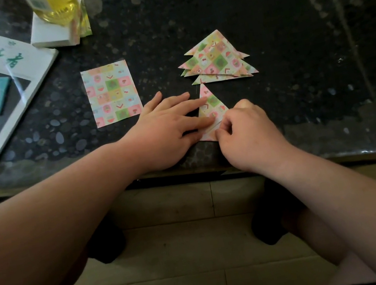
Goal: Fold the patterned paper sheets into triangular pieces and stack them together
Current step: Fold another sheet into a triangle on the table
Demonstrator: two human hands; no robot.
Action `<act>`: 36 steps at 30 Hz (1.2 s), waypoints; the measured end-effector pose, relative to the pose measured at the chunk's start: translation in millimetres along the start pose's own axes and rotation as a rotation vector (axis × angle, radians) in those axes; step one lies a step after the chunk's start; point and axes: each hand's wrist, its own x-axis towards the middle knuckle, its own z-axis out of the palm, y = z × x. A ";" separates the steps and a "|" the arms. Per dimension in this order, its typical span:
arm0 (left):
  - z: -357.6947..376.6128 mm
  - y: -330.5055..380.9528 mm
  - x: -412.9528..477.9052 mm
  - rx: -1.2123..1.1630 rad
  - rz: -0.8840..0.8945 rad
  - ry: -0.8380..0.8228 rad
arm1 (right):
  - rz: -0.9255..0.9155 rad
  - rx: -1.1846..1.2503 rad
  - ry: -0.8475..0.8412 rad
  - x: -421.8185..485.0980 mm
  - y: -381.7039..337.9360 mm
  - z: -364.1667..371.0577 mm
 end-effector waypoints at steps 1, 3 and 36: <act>-0.3 0.5 0.3 -0.001 -0.003 -0.003 | -0.003 0.002 0.000 0.0 -0.1 0.0; -0.5 1.4 0.3 0.000 -0.010 -0.005 | -0.004 0.004 0.006 -0.1 -0.1 0.5; 3.7 -1.9 -1.0 0.006 0.001 0.013 | 0.062 0.118 -0.008 2.2 3.5 1.3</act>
